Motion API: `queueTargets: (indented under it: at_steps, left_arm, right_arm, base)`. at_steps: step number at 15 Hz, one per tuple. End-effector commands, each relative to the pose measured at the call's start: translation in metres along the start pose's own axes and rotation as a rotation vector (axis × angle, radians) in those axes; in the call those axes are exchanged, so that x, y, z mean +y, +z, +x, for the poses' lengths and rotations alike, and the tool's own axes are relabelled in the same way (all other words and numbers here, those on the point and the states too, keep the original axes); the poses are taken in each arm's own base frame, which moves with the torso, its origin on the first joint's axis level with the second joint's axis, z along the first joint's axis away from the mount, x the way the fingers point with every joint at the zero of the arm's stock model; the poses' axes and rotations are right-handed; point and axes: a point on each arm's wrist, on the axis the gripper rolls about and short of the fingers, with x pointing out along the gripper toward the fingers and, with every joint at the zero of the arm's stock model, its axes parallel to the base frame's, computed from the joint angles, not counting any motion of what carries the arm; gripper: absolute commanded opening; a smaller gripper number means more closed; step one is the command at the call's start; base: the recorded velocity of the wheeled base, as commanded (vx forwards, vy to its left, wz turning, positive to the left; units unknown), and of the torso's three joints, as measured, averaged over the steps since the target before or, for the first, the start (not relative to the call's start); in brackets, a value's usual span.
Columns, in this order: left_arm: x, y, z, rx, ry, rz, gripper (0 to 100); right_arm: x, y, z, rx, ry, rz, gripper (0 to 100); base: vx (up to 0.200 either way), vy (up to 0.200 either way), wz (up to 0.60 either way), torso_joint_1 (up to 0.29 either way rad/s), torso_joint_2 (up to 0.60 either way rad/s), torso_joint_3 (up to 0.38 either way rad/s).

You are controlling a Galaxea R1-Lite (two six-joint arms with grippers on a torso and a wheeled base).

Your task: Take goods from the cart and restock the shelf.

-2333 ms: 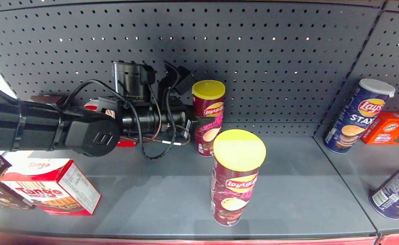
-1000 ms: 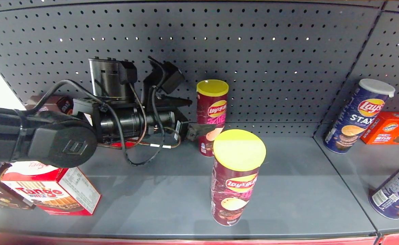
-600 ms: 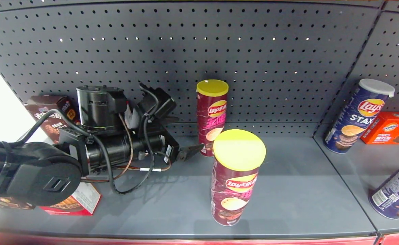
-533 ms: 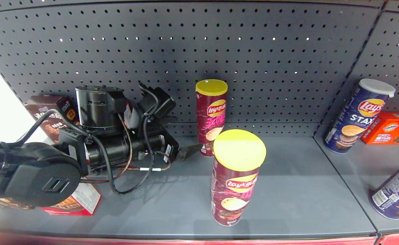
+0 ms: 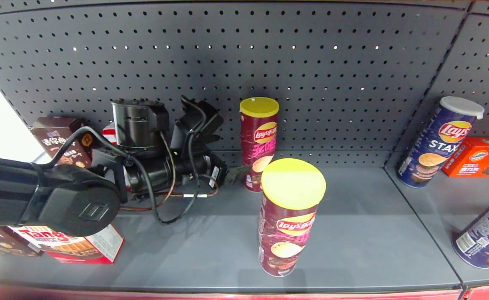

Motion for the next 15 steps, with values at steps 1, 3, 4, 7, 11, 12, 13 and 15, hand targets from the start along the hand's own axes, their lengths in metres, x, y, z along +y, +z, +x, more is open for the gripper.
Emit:
queueTargets:
  at_steps: [1,3,4,7,11,12,13,15]
  left_arm:
    - [0.003,-0.002,0.014,0.007,0.020,-0.001,100]
    - [0.004,-0.003,0.017,0.011,0.033,0.001,100]
    - [0.005,-0.003,0.016,0.012,0.036,0.000,100]
    - [0.007,-0.005,0.016,0.017,0.042,0.005,100]
    - [0.007,-0.007,0.015,0.028,0.055,0.005,100]
    - [0.006,-0.009,0.014,0.036,0.056,0.003,100]
    - [0.006,-0.009,0.010,0.037,0.060,0.003,100]
    - [0.010,-0.010,-0.002,0.052,0.101,0.026,100]
  right_arm:
    - [0.000,0.000,0.000,0.001,0.001,-0.001,100]
    - [0.000,0.000,0.000,0.000,0.001,-0.001,100]
    - [0.000,0.000,0.000,0.000,0.001,-0.001,100]
    - [0.000,0.000,0.000,0.001,0.001,-0.001,100]
    - [0.000,0.000,0.000,0.001,0.001,-0.001,100]
    - [0.000,0.000,0.000,0.001,0.001,-0.001,100]
    - [0.000,0.000,0.000,0.001,0.001,-0.001,100]
    - [0.000,0.000,0.000,0.001,0.001,-0.001,100]
  base:
    - [0.000,0.000,0.00,0.000,0.00,0.000]
    - [0.000,0.000,0.00,0.000,0.00,0.000]
    - [0.000,0.000,0.00,0.000,0.00,0.000]
    - [0.000,0.000,0.00,0.000,0.00,0.000]
    - [0.000,0.000,0.00,0.000,0.00,0.000]
    - [0.000,0.000,0.00,0.000,0.00,0.000]
    - [0.000,0.000,0.00,0.000,0.00,0.000]
    - [0.000,0.000,0.00,0.000,0.00,0.000]
